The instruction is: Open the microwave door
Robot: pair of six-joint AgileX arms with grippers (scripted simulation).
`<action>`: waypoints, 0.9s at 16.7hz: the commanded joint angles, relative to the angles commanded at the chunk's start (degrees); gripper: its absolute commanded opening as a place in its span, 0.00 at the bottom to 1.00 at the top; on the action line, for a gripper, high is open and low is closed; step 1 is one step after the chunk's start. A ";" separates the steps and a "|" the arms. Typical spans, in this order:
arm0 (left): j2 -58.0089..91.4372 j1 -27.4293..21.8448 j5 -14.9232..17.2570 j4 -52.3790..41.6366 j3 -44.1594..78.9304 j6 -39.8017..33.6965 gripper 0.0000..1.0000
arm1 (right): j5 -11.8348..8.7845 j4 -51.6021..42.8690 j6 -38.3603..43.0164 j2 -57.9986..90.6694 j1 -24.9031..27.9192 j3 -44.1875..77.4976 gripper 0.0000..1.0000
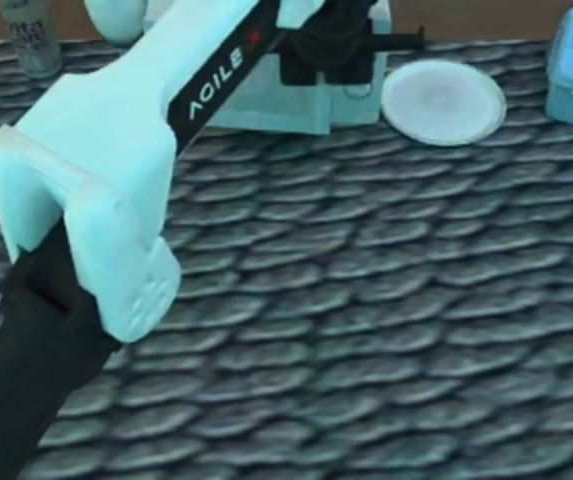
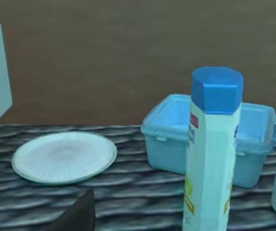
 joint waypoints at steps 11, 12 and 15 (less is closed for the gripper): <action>-0.07 -0.49 0.18 0.66 -0.95 0.10 0.00 | 0.00 0.00 0.00 0.00 0.00 0.00 1.00; -0.94 -0.45 0.20 1.50 -2.30 0.42 0.00 | 0.00 0.00 0.00 0.00 0.00 0.00 1.00; -5.13 -0.17 0.55 5.45 -9.97 1.89 0.00 | 0.00 0.00 0.00 0.00 0.00 0.00 1.00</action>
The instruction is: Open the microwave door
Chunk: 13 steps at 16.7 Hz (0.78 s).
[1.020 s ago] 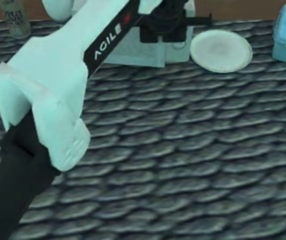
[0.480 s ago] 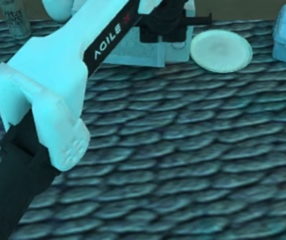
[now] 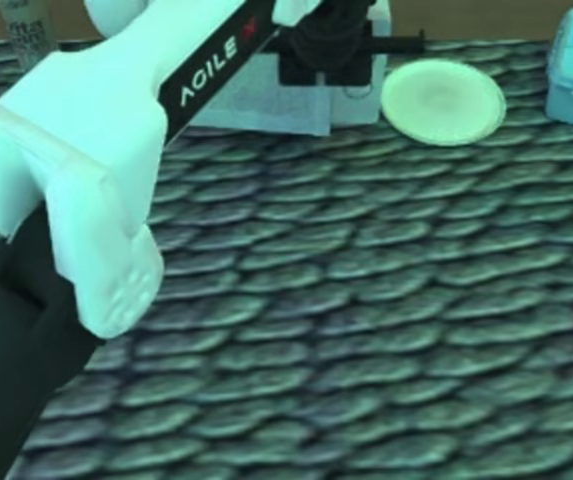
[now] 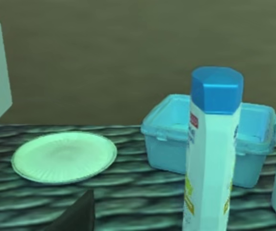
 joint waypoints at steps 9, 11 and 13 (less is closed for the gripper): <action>-11.69 0.47 1.81 11.47 -22.19 3.71 0.00 | 0.00 0.00 0.00 0.00 0.00 0.00 1.00; -11.69 0.47 1.81 11.47 -22.19 3.71 0.00 | 0.00 0.00 0.00 0.00 0.00 0.00 1.00; -11.69 0.47 1.81 11.47 -22.19 3.71 0.00 | 0.00 0.00 0.00 0.00 0.00 0.00 1.00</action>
